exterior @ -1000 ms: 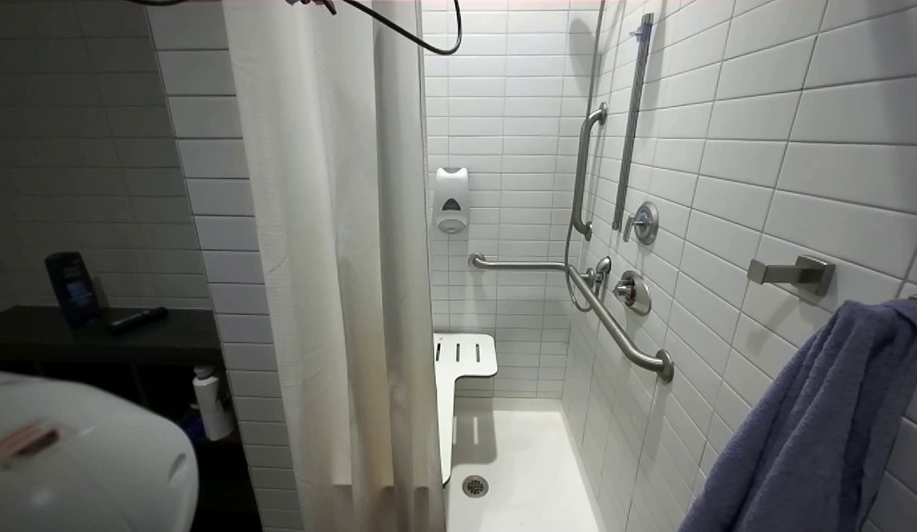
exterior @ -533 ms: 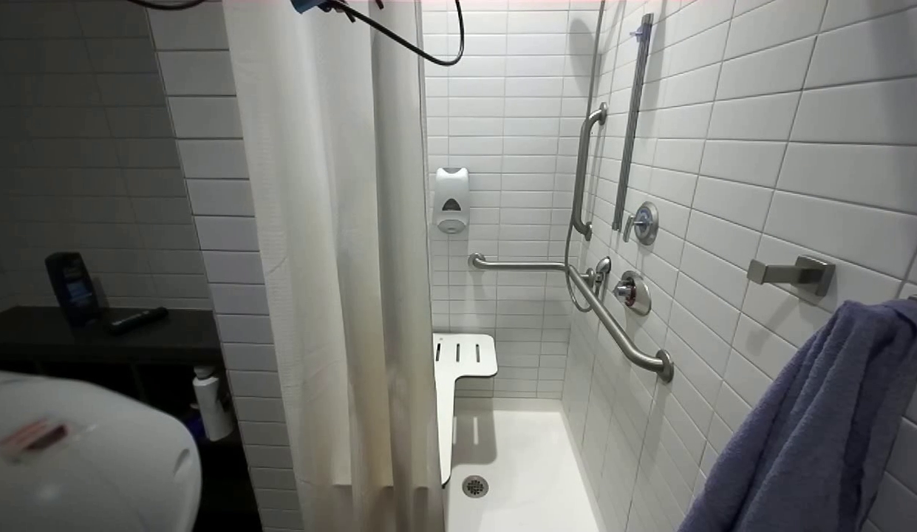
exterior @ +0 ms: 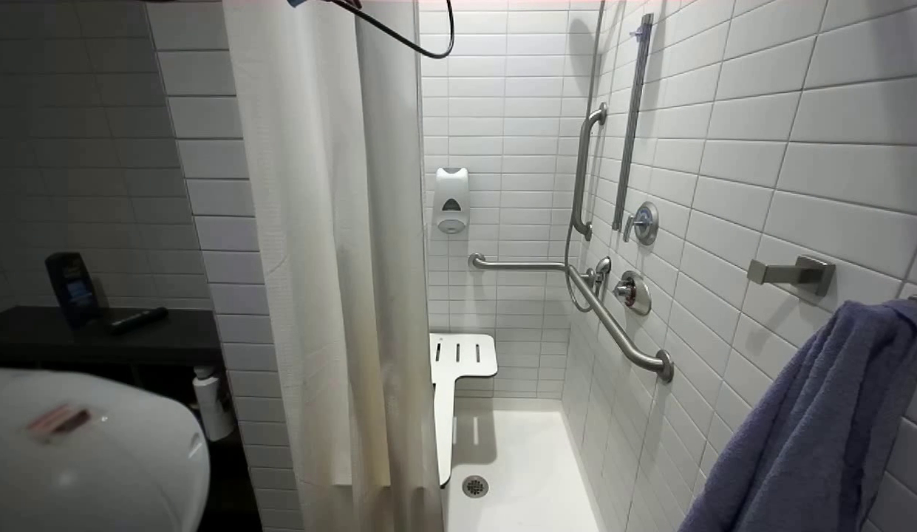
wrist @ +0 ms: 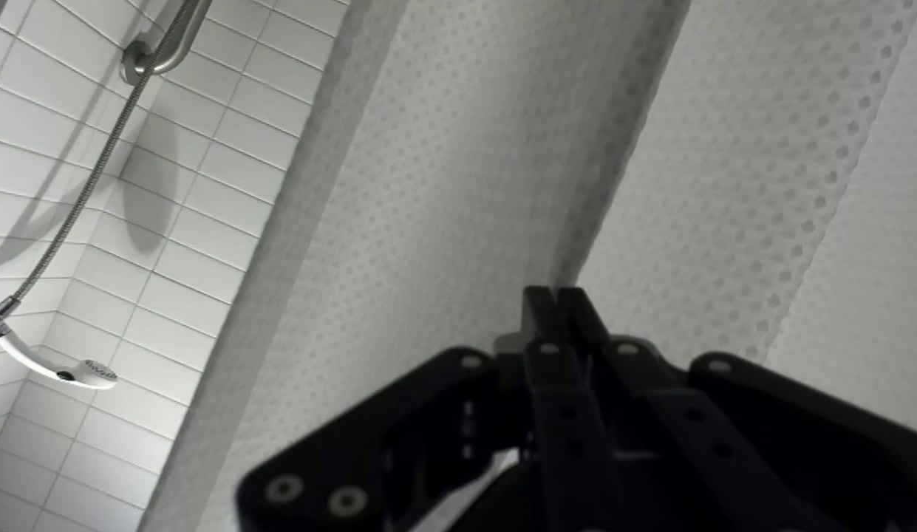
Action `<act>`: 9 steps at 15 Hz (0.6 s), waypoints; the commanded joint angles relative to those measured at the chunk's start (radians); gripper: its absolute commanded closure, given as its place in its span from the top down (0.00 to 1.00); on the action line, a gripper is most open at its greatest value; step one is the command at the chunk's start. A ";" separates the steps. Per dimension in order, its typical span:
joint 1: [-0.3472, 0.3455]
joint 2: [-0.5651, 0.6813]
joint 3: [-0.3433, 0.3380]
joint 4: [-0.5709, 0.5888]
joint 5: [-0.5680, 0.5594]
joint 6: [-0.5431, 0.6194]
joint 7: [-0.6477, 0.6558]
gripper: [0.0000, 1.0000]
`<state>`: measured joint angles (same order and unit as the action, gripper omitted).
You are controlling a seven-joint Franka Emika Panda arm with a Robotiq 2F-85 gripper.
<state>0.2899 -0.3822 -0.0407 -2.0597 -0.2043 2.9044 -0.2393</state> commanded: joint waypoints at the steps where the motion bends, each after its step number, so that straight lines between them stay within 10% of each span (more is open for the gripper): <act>1: 0.042 0.022 -0.031 0.030 0.023 0.007 -0.045 0.00; 8: 0.074 0.026 -0.051 0.036 0.013 0.002 -0.047 0.00; 9: 0.073 0.026 -0.051 0.036 0.008 0.002 -0.045 0.26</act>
<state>0.3442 -0.3725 -0.0782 -2.0498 -0.2043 2.9045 -0.2540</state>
